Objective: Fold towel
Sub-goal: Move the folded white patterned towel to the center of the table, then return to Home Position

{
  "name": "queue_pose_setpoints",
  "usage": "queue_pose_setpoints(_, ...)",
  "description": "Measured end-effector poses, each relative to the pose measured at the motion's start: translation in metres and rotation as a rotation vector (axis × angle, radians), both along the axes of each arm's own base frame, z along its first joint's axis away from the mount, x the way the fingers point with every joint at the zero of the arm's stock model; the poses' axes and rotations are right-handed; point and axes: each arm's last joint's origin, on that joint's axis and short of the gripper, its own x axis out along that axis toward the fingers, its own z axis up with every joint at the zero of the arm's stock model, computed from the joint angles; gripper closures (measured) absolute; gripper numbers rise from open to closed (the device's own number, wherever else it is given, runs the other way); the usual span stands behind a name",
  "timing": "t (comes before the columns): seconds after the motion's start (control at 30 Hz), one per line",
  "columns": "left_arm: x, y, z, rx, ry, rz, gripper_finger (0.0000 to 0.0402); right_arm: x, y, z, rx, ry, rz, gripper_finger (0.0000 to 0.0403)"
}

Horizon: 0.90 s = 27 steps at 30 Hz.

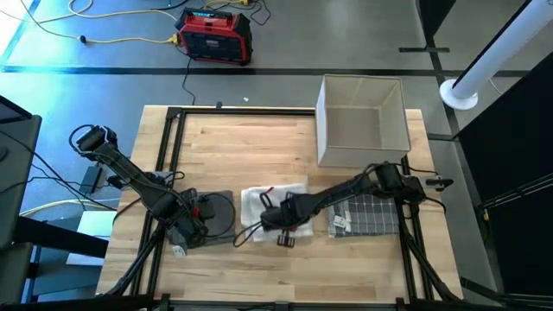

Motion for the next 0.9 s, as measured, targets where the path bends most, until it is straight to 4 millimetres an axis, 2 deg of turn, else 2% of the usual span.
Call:
queue_pose_setpoints(0.13, 0.001, 0.001, 0.0, 0.013, -0.006, -0.013, 0.0401, 0.003, -0.012, 0.004, 0.024, -0.003, -0.07, 0.0403)
queue_pose_setpoints(0.23, 0.001, 0.001, 0.001, 0.005, -0.015, 0.007, 0.0401, 0.004, -0.022, 0.018, 0.035, -0.032, -0.101, 0.0403)
queue_pose_setpoints(0.43, 0.006, 0.004, 0.031, -0.033, -0.192, 0.074, 0.0401, -0.011, -0.04, 0.099, 0.037, -0.244, -0.1, 0.0403)
queue_pose_setpoints(0.5, 0.006, 0.007, 0.047, -0.037, -0.306, 0.103, 0.0401, -0.018, -0.047, 0.125, 0.025, -0.319, -0.102, 0.0403)
queue_pose_setpoints(0.63, 0.001, 0.017, 0.088, -0.081, -0.66, 0.107, 0.0401, -0.043, -0.059, 0.184, -0.011, -0.515, -0.089, 0.0403)
queue_pose_setpoints(0.7, -0.004, 0.021, 0.105, -0.099, -0.802, 0.067, 0.0401, -0.056, -0.061, 0.206, -0.032, -0.634, -0.083, 0.0403)
queue_pose_setpoints(0.8, -0.013, 0.028, 0.116, -0.106, -0.945, 0.005, 0.0401, -0.083, -0.061, 0.225, -0.036, -0.821, -0.07, 0.0403)
queue_pose_setpoints(0.9, -0.021, 0.037, 0.109, -0.076, -1.022, -0.006, 0.0401, -0.118, -0.062, 0.223, -0.005, -0.983, -0.066, 0.0403)
